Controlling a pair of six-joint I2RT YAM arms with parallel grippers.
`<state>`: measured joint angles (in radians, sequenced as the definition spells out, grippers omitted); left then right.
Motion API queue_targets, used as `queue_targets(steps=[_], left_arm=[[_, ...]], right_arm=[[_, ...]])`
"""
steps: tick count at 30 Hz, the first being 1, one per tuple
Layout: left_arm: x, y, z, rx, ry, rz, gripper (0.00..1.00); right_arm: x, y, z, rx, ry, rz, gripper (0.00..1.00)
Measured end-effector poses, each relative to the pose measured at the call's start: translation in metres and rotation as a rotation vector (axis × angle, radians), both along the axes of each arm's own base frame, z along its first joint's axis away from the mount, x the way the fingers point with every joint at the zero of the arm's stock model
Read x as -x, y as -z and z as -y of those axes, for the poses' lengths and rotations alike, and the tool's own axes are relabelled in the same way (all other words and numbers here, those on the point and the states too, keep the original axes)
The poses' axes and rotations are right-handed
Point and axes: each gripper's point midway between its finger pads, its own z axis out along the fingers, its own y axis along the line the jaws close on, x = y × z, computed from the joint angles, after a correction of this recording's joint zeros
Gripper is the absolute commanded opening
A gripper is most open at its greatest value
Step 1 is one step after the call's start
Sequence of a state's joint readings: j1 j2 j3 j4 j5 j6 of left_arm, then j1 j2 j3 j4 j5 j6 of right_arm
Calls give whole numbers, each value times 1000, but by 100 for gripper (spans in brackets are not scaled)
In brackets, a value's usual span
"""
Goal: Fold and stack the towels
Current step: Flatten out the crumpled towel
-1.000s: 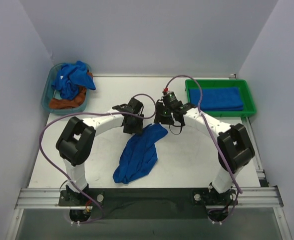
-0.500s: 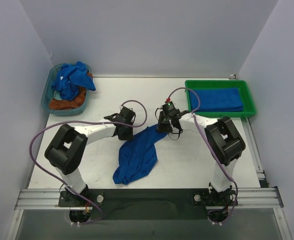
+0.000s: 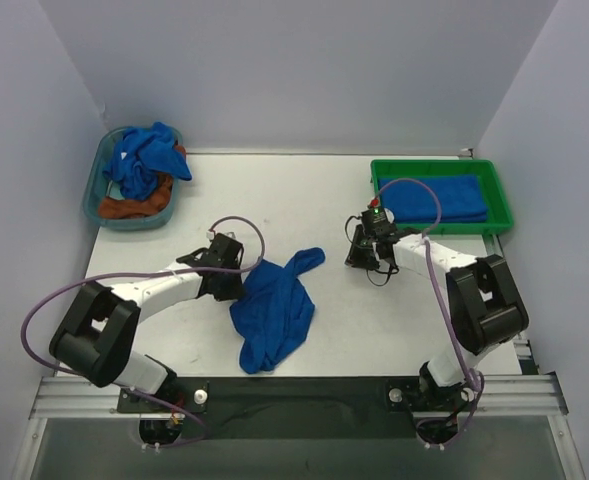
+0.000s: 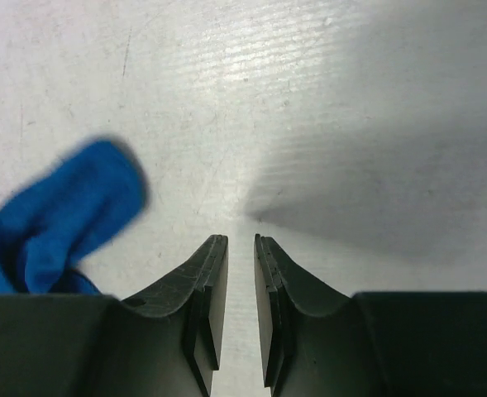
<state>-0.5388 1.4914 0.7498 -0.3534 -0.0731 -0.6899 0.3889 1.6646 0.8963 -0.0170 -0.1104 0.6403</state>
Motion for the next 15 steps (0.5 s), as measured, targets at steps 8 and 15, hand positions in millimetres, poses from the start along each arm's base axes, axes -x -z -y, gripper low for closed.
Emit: queue_targets(steps=[8, 15], left_arm=[[32, 0, -21, -25, -18, -47, 17], [35, -15, -25, -22, -33, -38, 59]], right_arm=[[21, -19, 18, 60, -21, 20, 25], [18, -48, -10, 87, -132, 68, 50]])
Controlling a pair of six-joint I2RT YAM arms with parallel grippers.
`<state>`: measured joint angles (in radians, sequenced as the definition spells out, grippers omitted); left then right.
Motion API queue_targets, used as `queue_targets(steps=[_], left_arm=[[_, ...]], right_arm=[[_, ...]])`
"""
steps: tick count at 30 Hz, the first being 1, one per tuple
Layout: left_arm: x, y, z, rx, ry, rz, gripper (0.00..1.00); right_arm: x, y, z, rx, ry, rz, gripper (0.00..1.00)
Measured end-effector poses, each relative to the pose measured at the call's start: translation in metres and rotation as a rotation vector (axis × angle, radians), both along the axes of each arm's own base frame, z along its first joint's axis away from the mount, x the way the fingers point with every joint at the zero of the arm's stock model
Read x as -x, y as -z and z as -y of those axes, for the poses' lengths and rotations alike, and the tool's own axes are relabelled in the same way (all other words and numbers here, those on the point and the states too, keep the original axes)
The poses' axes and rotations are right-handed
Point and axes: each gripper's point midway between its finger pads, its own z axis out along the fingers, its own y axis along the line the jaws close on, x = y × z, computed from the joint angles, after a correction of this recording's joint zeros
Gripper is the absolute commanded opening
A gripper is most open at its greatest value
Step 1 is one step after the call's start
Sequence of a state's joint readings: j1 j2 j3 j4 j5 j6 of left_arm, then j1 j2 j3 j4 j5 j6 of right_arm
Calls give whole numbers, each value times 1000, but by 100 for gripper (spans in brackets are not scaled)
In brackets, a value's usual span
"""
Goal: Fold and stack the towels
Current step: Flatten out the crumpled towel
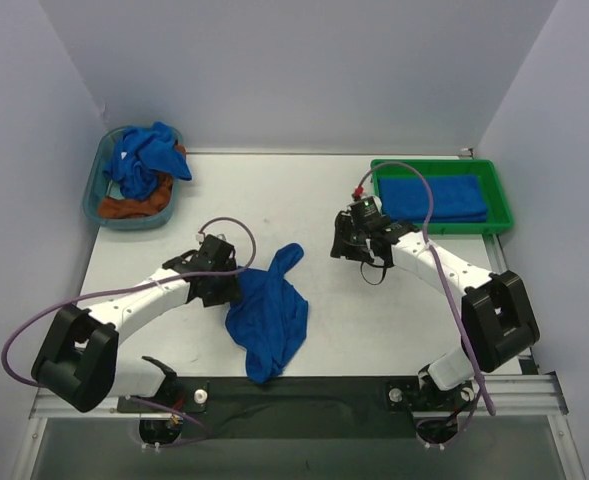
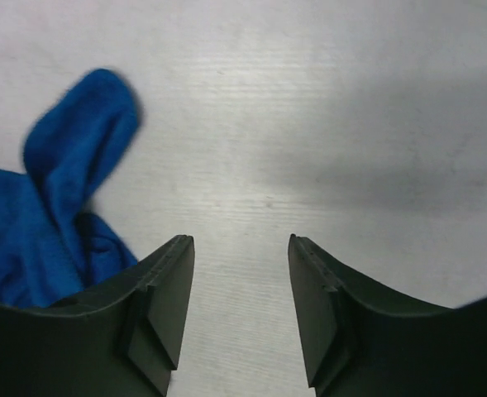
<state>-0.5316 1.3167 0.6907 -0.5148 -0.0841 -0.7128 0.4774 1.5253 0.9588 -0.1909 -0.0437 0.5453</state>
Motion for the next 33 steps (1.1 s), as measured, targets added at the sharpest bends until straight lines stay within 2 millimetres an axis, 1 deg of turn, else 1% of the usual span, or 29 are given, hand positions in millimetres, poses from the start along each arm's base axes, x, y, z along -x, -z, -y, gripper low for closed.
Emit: queue_targets(steps=[3, 5, 8, 12, 16, 20, 23, 24, 26, 27, 28, 30, 33], left_arm=[[-22, -17, 3, 2, -11, 43, 59], [-43, -25, 7, 3, -21, 68, 59], [-68, -25, 10, -14, -23, 73, 59], [-87, -8, 13, -57, -10, 35, 57], [-96, 11, 14, -94, 6, -9, 54], [-105, 10, 15, -102, 16, 0, 46], [-106, 12, 14, -109, 21, -4, 37], [-106, 13, 13, -110, 22, -4, 30], [-106, 13, 13, -113, 26, -5, 22], [-106, 14, 13, -114, 28, -5, 18], [-105, 14, 13, -115, 28, -6, 9], [-105, 14, 13, -115, 30, -6, 6], [-105, 13, 13, -116, 32, -5, 3]], right_arm=[[-16, -29, -25, -32, -52, 77, 52], [-20, -39, -37, -45, -76, 104, 53], [-22, -41, -44, -46, -94, 109, 54], [-17, -32, -47, -32, -107, 83, 54], [-16, -25, -48, -21, -115, 67, 54], [-13, -19, -51, -12, -128, 53, 54], [-13, -16, -51, -9, -133, 44, 54], [-12, -15, -53, -8, -138, 43, 54], [-14, -16, -56, -11, -142, 44, 55], [-17, -17, -60, -13, -146, 46, 56], [-20, -19, -64, -17, -150, 53, 58], [-26, -23, -77, -27, -163, 65, 59], [-38, -29, -103, -42, -186, 91, 60]])
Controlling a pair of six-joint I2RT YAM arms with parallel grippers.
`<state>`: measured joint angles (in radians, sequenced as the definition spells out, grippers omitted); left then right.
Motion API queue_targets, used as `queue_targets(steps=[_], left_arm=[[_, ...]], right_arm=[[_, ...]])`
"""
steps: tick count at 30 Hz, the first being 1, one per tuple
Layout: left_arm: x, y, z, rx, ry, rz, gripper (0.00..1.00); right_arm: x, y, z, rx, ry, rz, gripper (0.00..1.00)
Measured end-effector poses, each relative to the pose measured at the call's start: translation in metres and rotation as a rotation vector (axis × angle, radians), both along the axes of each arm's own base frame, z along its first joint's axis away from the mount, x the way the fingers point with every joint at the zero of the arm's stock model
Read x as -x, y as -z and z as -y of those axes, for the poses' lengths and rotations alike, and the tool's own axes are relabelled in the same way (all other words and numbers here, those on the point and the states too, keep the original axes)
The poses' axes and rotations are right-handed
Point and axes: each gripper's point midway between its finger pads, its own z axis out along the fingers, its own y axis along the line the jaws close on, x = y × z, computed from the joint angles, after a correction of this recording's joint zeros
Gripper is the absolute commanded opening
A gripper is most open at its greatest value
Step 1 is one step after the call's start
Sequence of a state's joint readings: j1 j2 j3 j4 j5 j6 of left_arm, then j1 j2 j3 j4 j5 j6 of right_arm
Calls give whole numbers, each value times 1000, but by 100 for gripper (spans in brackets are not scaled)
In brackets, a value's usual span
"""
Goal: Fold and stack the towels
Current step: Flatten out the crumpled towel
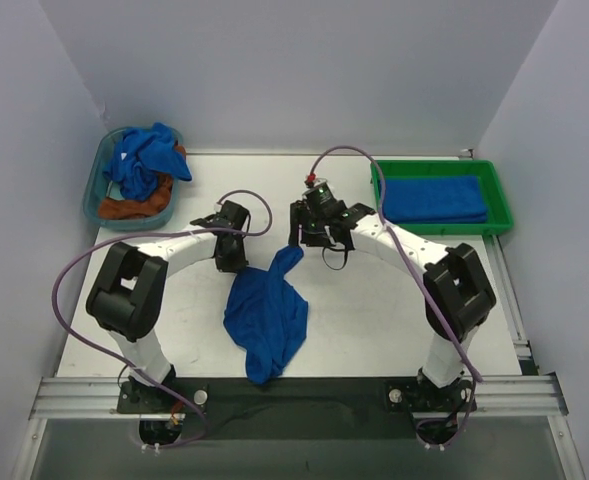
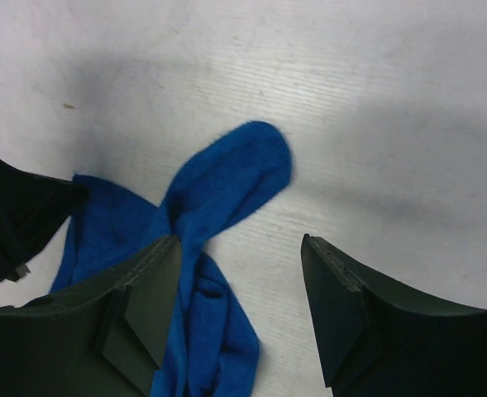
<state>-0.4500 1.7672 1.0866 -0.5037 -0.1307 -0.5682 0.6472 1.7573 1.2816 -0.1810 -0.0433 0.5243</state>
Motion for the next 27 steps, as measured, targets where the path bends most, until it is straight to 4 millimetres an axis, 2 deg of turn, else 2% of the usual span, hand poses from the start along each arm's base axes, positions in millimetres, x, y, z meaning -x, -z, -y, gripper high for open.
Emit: queue_targets(steps=[4, 7, 14, 19, 23, 24, 26, 27], left_arm=[[5, -1, -2, 0, 0, 0, 2], [10, -3, -5, 2, -1, 2, 1], [12, -11, -5, 14, -5, 22, 1], [10, -17, -5, 23, -6, 39, 0], [11, -17, -4, 25, -6, 39, 0], [11, -17, -5, 25, -6, 39, 0], [12, -17, -6, 22, -7, 41, 0], [12, -18, -6, 20, -8, 44, 0]], right_arm=[[-13, 2, -28, -18, 1, 12, 60], [-19, 15, -39, -13, 20, -7, 60], [-36, 54, -49, 24, 63, -54, 59], [-40, 73, -49, 55, 85, -80, 55], [-44, 78, -47, 83, 107, -78, 42], [-44, 77, -47, 88, 109, -76, 34], [-43, 78, -46, 97, 114, -77, 26], [-43, 78, -45, 102, 116, -77, 16]])
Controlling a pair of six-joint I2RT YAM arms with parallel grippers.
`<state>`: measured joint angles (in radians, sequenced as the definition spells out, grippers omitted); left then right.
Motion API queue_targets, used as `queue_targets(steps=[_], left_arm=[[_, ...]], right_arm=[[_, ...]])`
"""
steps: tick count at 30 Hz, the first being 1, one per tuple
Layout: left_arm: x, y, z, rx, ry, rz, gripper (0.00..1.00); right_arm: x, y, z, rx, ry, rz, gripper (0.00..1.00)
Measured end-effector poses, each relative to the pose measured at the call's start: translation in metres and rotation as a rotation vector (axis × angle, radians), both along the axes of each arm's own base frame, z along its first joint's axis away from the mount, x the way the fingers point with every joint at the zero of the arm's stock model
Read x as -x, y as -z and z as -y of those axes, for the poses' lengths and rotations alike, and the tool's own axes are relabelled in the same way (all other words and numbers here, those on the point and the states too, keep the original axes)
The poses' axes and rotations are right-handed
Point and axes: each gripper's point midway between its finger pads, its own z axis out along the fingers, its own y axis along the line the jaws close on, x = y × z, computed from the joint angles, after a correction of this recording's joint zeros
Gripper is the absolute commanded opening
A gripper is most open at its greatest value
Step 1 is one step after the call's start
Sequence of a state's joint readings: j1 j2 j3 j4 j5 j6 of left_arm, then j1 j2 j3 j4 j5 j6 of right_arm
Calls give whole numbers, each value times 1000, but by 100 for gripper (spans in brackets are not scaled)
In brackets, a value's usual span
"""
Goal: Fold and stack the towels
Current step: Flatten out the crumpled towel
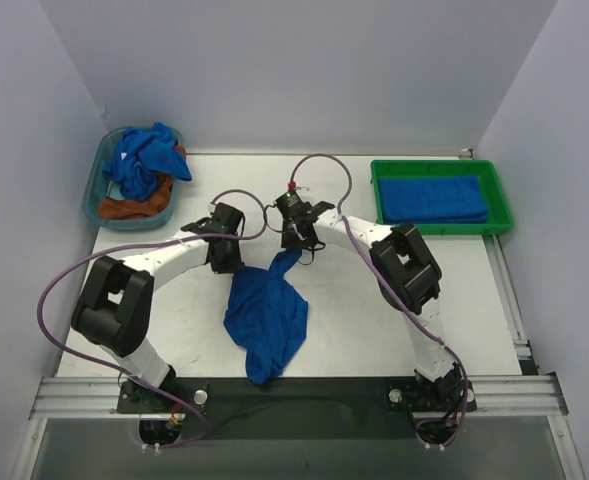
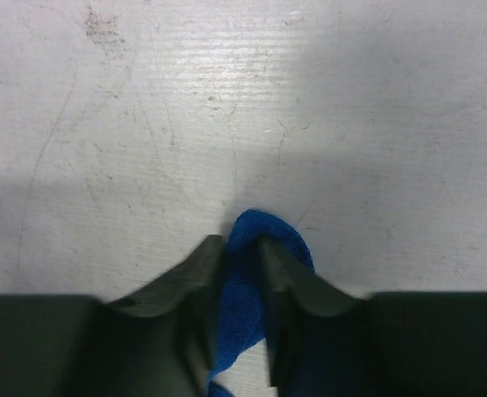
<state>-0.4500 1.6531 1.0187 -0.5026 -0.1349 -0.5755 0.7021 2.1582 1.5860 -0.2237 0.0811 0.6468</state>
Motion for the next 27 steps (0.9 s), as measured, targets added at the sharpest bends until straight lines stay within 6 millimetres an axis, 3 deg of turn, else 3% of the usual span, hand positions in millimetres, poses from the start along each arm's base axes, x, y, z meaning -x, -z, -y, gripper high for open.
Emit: queue_targets(steps=[2, 3, 10, 13, 16, 19, 21, 23, 27], left_arm=[[-1, -2, -2, -6, -4, 8, 0], [-1, -3, -2, -9, -6, 13, 0], [-4, -18, -12, -19, -24, 50, 0], [-8, -30, -19, -24, -40, 73, 0], [-12, -49, -25, -24, -48, 122, 0], [-11, -66, -27, -9, -49, 163, 0], [-8, -73, -28, 4, -47, 182, 0], [0, -70, -28, 16, -40, 176, 0], [18, -46, -26, 28, -12, 92, 0]], right_arm=[[1, 1, 2, 11, 2, -2, 8], [1, 2, 4, 16, 3, -3, 0], [1, -4, 20, 20, 1, -8, 0], [-3, -26, 33, -14, 5, 13, 0], [-4, -65, 47, -94, 2, 72, 0], [11, -102, 67, -185, 2, 139, 0], [25, -113, 84, -225, 10, 168, 0], [47, -101, 101, -234, 17, 156, 0], [85, -42, 120, -177, 23, 23, 0]])
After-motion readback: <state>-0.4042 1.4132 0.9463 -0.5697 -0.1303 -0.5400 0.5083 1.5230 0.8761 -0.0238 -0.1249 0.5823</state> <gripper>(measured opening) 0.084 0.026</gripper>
